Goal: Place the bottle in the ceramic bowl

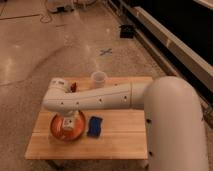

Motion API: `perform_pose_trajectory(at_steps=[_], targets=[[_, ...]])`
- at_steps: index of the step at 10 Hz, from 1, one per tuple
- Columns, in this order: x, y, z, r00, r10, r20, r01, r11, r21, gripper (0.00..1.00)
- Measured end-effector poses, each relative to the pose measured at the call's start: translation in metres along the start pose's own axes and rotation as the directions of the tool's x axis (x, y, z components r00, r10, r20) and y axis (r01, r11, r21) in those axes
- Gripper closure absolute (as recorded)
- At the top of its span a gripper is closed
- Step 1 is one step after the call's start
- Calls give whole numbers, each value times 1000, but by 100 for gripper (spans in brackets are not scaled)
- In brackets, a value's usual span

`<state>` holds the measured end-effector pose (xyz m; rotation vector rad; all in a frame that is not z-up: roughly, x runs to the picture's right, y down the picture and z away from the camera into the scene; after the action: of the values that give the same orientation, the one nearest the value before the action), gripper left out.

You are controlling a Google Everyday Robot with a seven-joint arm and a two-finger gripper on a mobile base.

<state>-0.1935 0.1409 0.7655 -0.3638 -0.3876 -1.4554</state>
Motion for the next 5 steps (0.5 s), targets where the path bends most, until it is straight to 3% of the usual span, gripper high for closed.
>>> perform_pose_trajectory(at_steps=[1, 2, 5], targets=[[-6, -7, 1, 999, -38, 3, 38, 999, 2, 24], [-8, -10, 2, 999, -54, 6, 54, 999, 5, 21], [-13, -16, 4, 996, -91, 11, 90, 996, 17, 20]])
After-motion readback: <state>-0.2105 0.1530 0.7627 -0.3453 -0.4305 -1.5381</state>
